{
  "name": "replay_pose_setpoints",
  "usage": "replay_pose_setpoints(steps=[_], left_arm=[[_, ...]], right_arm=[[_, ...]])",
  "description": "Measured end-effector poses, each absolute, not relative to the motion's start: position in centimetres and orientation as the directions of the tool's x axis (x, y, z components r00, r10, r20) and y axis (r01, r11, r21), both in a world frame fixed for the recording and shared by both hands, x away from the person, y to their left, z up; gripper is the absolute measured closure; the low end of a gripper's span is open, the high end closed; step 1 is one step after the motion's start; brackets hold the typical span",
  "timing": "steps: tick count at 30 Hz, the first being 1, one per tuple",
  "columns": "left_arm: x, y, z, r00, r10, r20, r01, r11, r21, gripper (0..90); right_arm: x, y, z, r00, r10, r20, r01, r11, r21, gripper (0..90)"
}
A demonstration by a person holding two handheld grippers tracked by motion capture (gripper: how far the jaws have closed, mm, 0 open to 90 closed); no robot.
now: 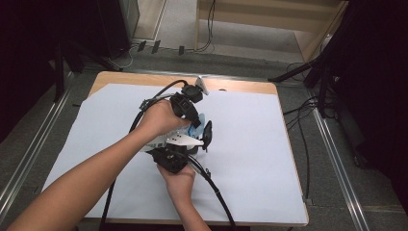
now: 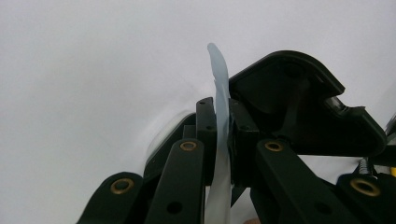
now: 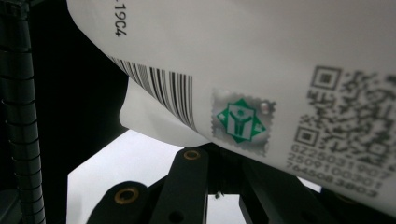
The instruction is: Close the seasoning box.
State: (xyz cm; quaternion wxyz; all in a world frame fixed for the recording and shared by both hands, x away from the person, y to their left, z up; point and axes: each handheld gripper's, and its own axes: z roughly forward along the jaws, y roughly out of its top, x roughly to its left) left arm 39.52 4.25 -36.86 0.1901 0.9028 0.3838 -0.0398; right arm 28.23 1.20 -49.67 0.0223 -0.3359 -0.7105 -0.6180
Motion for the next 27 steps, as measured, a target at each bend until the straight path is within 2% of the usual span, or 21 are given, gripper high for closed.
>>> replay_pose_setpoints(steps=[27], left_arm=[[39.39,4.29,-36.88,0.709,0.671,-0.216,0.700,-0.634,0.327,86.9]], right_arm=[[28.17,1.39,-49.90,-0.774,0.454,0.442,0.504,0.019,0.864,90.0]])
